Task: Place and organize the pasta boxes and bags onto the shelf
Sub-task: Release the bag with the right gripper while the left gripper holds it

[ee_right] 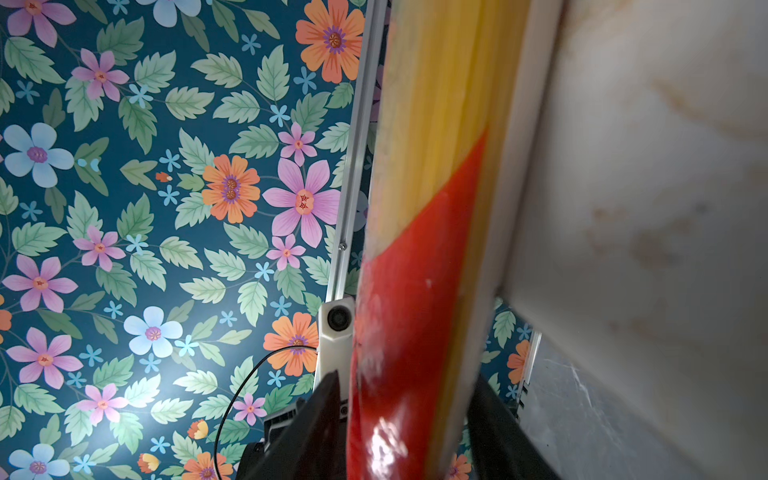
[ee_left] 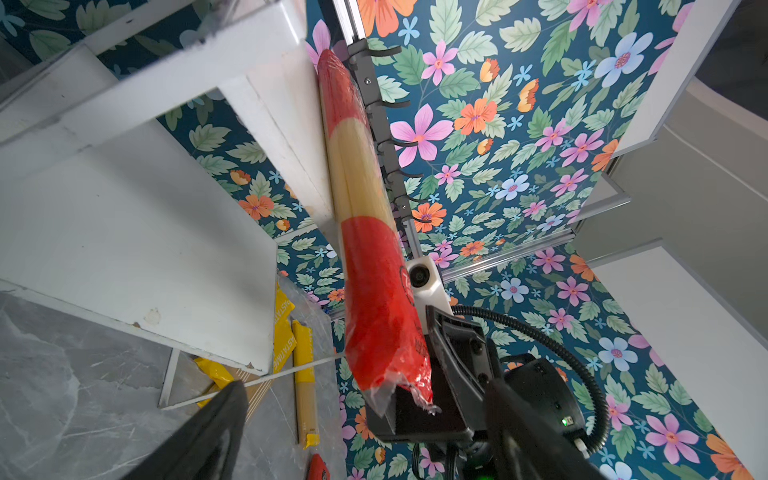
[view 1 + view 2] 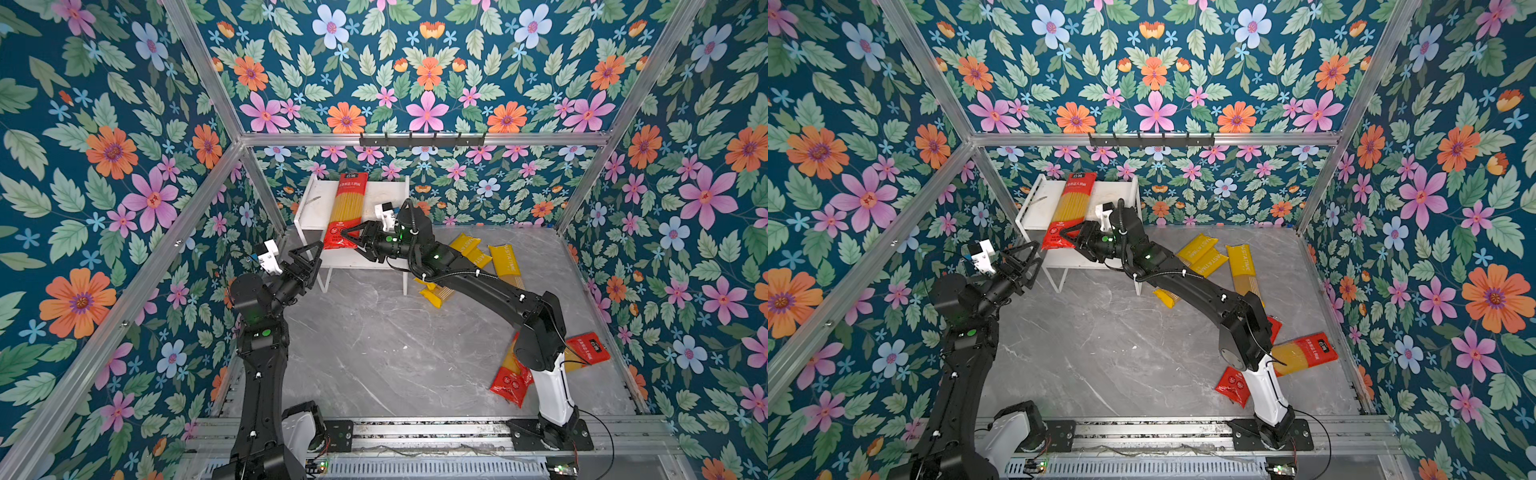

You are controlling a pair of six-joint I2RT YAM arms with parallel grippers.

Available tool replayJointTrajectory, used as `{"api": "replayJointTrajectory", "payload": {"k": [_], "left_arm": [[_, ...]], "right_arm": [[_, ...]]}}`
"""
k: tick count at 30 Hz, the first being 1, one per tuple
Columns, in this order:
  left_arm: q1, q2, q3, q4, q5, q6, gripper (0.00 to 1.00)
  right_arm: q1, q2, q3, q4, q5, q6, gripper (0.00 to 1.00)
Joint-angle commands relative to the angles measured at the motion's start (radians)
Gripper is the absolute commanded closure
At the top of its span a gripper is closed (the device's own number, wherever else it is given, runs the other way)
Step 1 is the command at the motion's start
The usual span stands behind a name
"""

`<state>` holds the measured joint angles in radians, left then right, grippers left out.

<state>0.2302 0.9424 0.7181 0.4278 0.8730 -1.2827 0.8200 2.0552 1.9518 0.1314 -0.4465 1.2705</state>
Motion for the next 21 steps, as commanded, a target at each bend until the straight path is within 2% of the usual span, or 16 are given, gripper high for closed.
{"api": "replayJointTrajectory", "payload": {"k": [1, 10, 14, 21], "left_arm": [[-0.024, 0.016, 0.003, 0.086, -0.024, -0.023, 0.09], [-0.202, 0.134, 0.079, 0.051, -0.17, 0.054, 0.14], [-0.214, 0.177, 0.09, 0.088, -0.207, 0.031, 0.25], [-0.221, 0.205, 0.122, 0.087, -0.239, 0.019, 0.58]], "right_arm": [[0.003, -0.046, -0.066, 0.017, -0.034, 0.026, 0.46], [0.009, -0.216, -0.313, 0.085, -0.012, -0.025, 0.41], [0.016, -0.305, -0.425, 0.073, 0.017, -0.088, 0.41], [0.02, -0.475, -0.646, 0.089, 0.085, -0.148, 0.41]]}}
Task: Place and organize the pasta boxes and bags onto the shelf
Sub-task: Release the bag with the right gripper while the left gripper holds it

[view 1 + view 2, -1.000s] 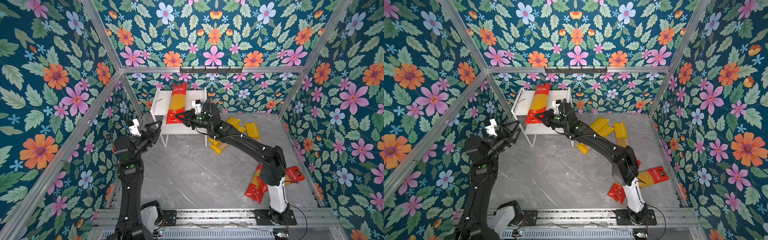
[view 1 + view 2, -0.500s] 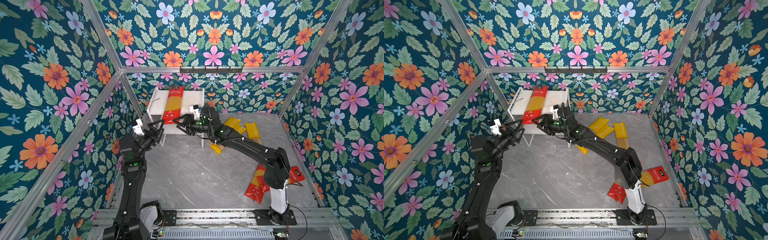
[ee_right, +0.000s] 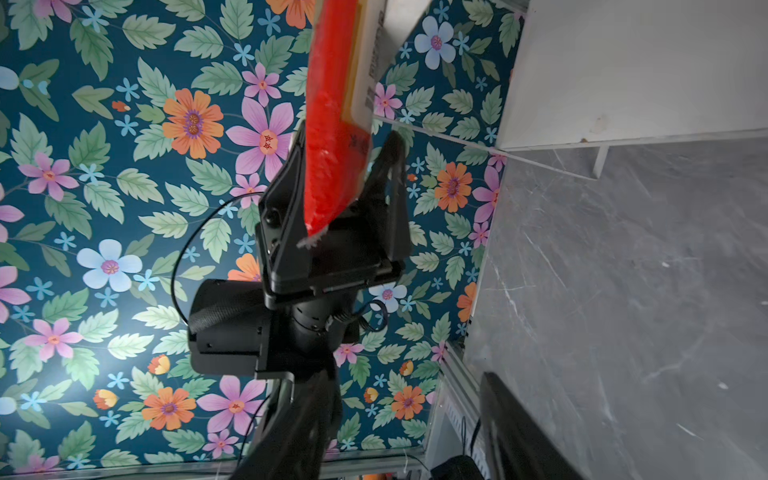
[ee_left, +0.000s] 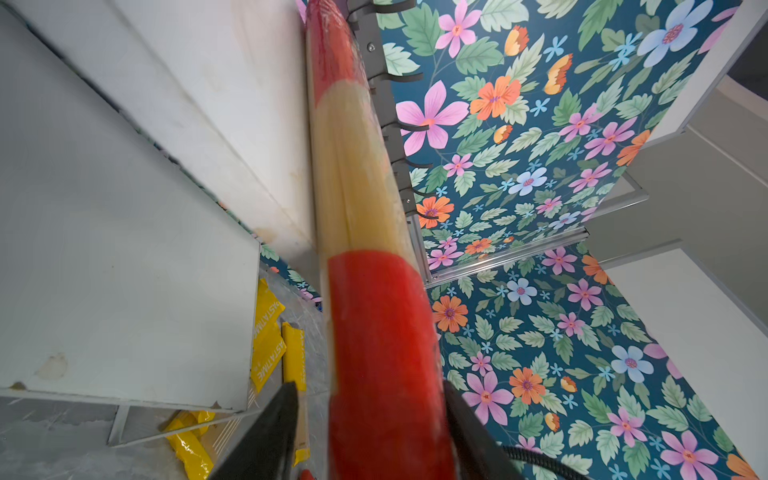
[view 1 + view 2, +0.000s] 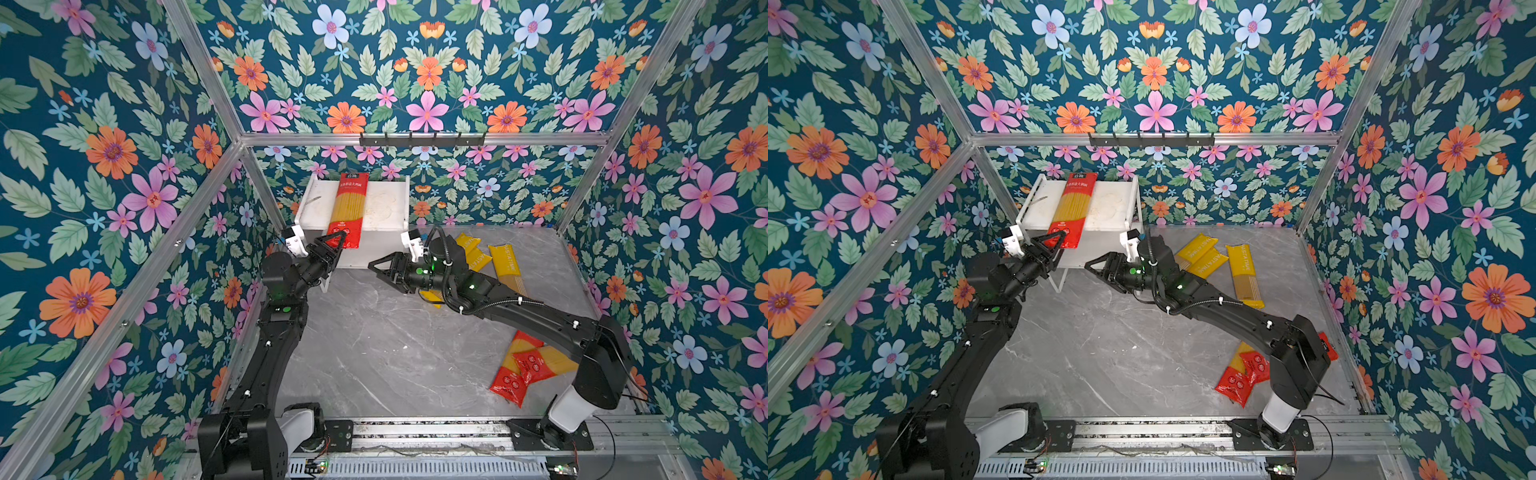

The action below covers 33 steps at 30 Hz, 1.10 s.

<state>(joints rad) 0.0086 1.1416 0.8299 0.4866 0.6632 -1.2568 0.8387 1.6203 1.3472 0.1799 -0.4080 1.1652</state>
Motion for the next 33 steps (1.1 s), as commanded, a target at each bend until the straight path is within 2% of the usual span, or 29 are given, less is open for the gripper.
{"api": "replayJointTrajectory", "payload": {"k": [1, 8, 13, 19, 27, 33], "left_arm": [[0.001, 0.002, 0.014, 0.024, -0.031, -0.007, 0.62], [0.014, -0.052, 0.06, -0.118, -0.056, 0.033, 0.84], [0.096, -0.066, 0.093, -0.181, -0.017, 0.053, 0.93], [0.23, -0.048, 0.09, -0.189, 0.07, 0.071, 0.93], [0.231, -0.008, 0.09, -0.113, 0.11, 0.042, 0.93], [0.216, 0.022, 0.102, -0.059, 0.092, 0.016, 0.93]], "right_arm": [[0.002, -0.059, -0.067, 0.042, 0.058, -0.05, 0.41], [0.002, -0.141, -0.172, 0.02, 0.13, -0.102, 0.41], [0.002, -0.146, -0.198, 0.026, 0.131, -0.105, 0.41], [0.001, -0.155, -0.221, 0.034, 0.137, -0.106, 0.41], [0.001, -0.161, -0.23, 0.028, 0.144, -0.116, 0.41], [0.002, -0.153, -0.227, 0.028, 0.142, -0.116, 0.42]]}}
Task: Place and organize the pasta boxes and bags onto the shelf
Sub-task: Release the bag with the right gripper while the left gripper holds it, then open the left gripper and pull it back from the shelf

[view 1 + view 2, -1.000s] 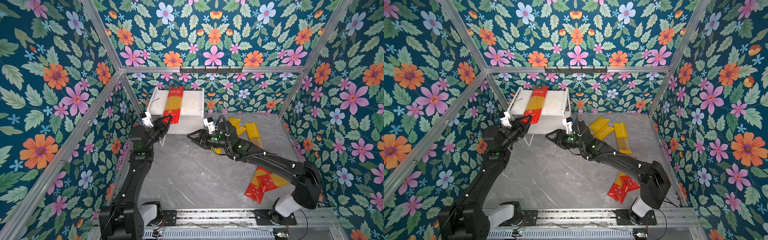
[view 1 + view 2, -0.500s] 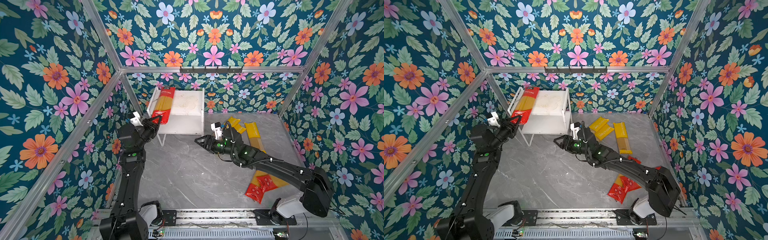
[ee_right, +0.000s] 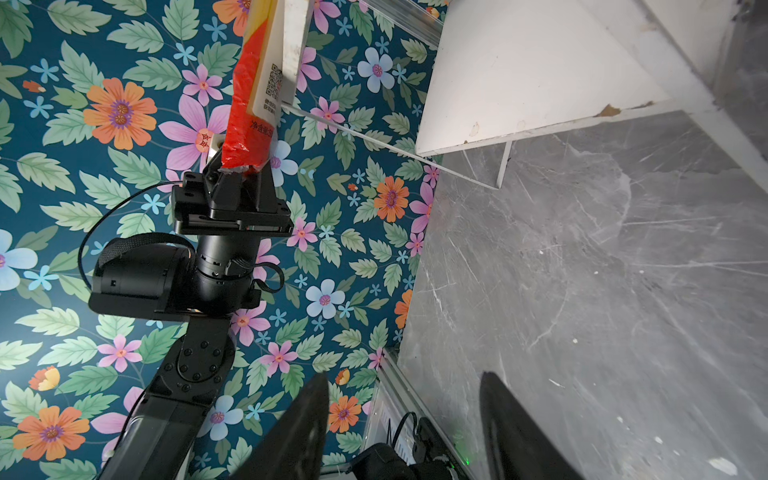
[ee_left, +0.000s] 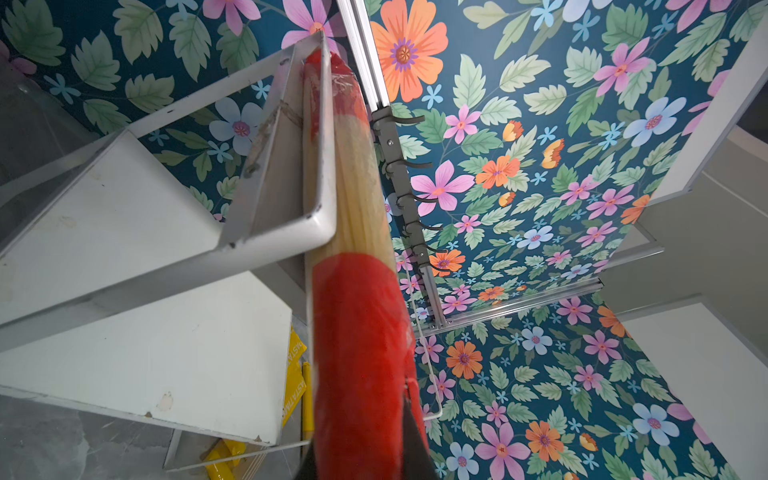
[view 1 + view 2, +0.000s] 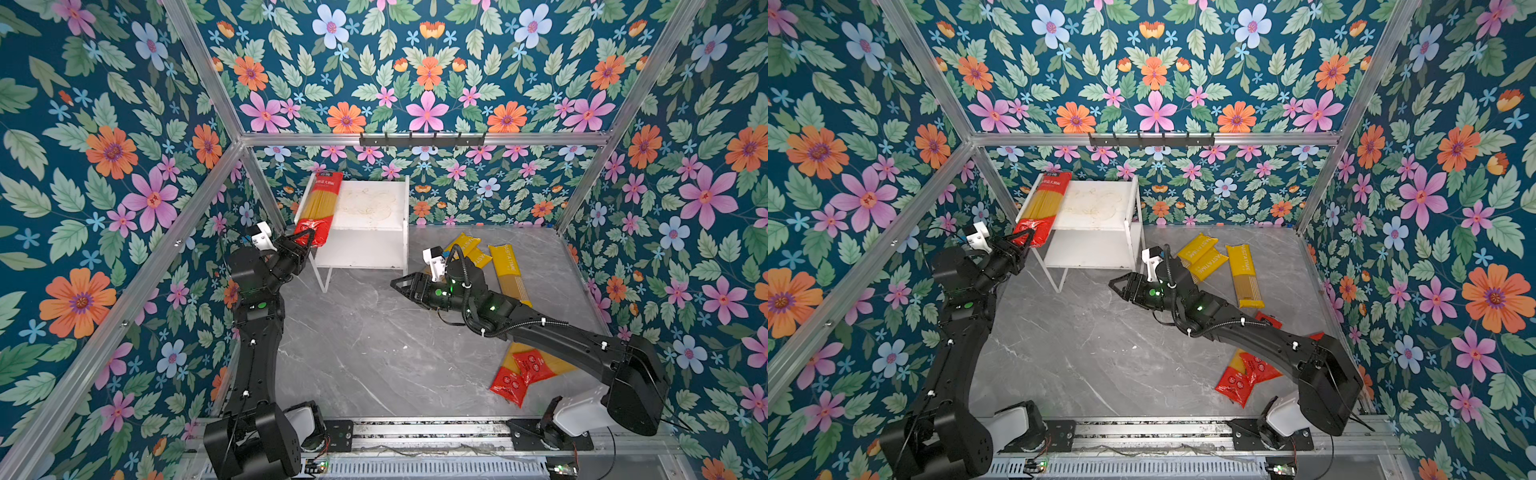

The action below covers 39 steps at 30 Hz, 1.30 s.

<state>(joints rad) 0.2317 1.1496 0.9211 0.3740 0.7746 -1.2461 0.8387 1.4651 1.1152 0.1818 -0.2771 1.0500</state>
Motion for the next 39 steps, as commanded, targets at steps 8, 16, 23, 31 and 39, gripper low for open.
{"api": "replayJointTrajectory", "payload": {"k": [8, 16, 23, 31, 39], "left_arm": [[-0.043, 0.058, 0.021, 0.082, -0.059, 0.012, 0.89], [-0.044, 0.062, 0.015, 0.08, -0.061, 0.031, 0.72], [-0.044, 0.025, 0.006, 0.063, -0.061, 0.049, 0.36], [-0.058, -0.104, -0.059, -0.001, -0.038, 0.156, 0.17], [-0.411, -0.344, -0.235, -0.072, -0.283, 0.394, 0.12]], "right_arm": [[0.002, 0.002, 0.002, 0.016, 0.011, -0.001, 0.42], [0.001, -0.012, -0.021, 0.014, 0.024, -0.008, 0.42], [0.002, -0.023, -0.041, 0.018, 0.032, -0.01, 0.42], [-0.009, -0.087, -0.114, -0.026, 0.064, -0.066, 0.42], [-0.129, -0.255, -0.248, -0.221, 0.056, -0.113, 0.41]]}}
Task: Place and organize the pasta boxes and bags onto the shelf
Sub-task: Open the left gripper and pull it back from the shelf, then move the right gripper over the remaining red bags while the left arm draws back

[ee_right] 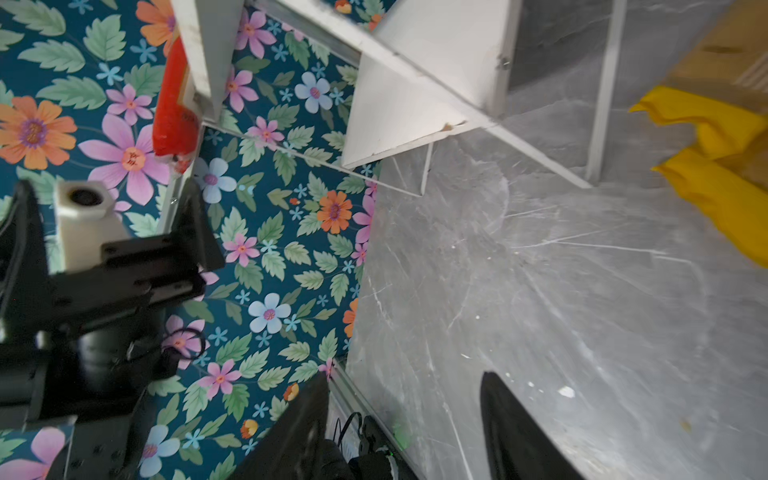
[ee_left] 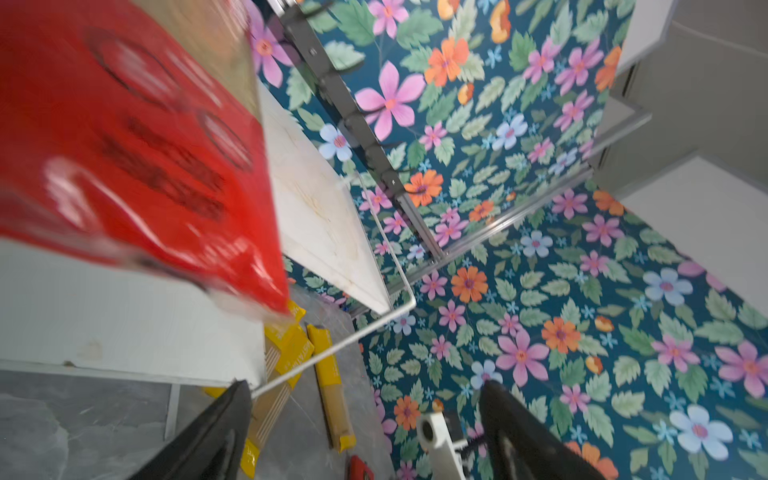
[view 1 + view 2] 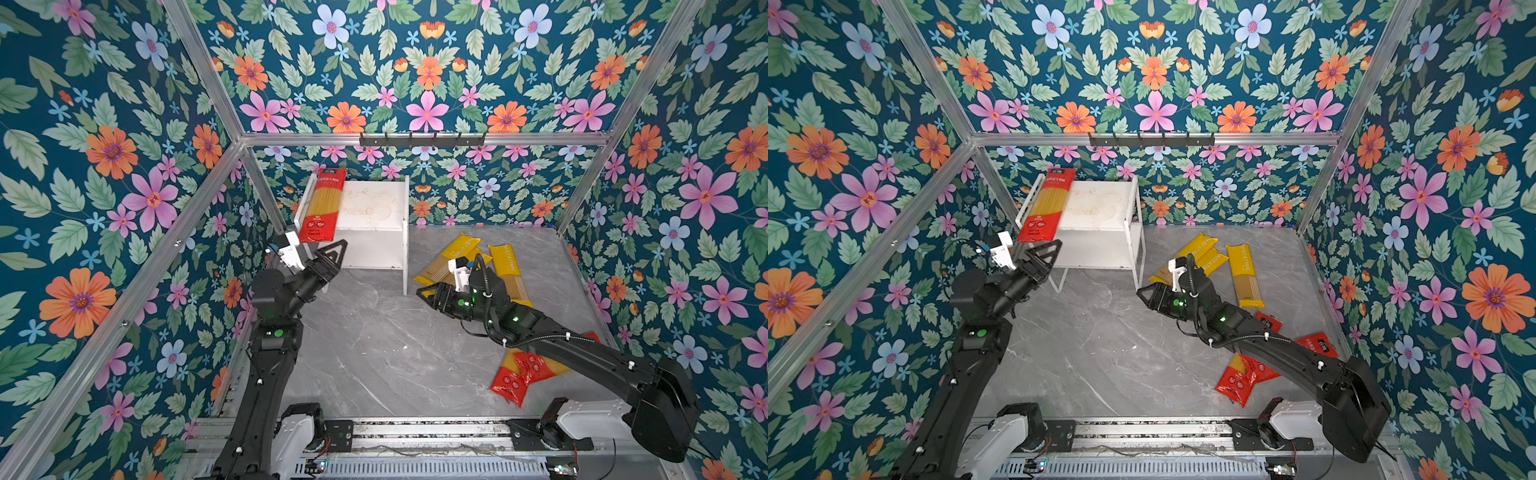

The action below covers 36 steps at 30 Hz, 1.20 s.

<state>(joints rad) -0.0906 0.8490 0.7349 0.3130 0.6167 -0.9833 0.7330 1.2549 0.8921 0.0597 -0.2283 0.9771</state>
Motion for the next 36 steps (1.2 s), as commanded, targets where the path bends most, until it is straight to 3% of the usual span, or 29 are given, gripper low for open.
{"api": "replayJointTrajectory", "payload": {"k": [1, 6, 10, 14, 16, 18, 22, 27, 31, 36], "left_arm": [[-0.135, -0.058, -0.08, 0.001, -0.161, 0.155, 0.12], [-0.372, -0.103, -0.226, -0.004, -0.365, 0.288, 0.16], [-0.55, -0.082, -0.348, 0.153, -0.464, 0.341, 0.16], [-0.733, 0.024, -0.341, 0.167, -0.586, 0.434, 0.16], [-0.816, 0.095, -0.319, 0.156, -0.665, 0.487, 0.16], [-0.894, 0.181, -0.298, 0.173, -0.713, 0.524, 0.16], [-1.007, 0.353, -0.231, 0.205, -0.766, 0.558, 0.16], [-1.125, 0.585, -0.082, 0.208, -0.784, 0.604, 0.17], [-1.167, 0.73, 0.033, 0.188, -0.765, 0.6, 0.18], [-1.173, 0.821, 0.111, 0.191, -0.729, 0.579, 0.18]], "right_arm": [[-0.035, -0.064, -0.031, -0.142, 0.014, -0.056, 0.41], [-0.076, -0.135, -0.028, -0.48, 0.129, -0.165, 0.4], [-0.144, -0.159, -0.027, -0.727, 0.214, -0.261, 0.37], [-0.27, -0.219, -0.094, -0.835, 0.19, -0.287, 0.35], [-0.3, -0.262, -0.121, -0.874, 0.234, -0.27, 0.33], [-0.307, -0.292, -0.149, -0.91, 0.292, -0.233, 0.25], [-0.332, -0.294, -0.186, -1.0, 0.387, -0.151, 0.15], [-0.501, -0.348, -0.248, -0.956, 0.344, -0.158, 0.14], [-0.601, -0.374, -0.246, -0.961, 0.363, -0.162, 0.13], [-0.822, -0.425, -0.298, -0.941, 0.286, -0.146, 0.01]]}}
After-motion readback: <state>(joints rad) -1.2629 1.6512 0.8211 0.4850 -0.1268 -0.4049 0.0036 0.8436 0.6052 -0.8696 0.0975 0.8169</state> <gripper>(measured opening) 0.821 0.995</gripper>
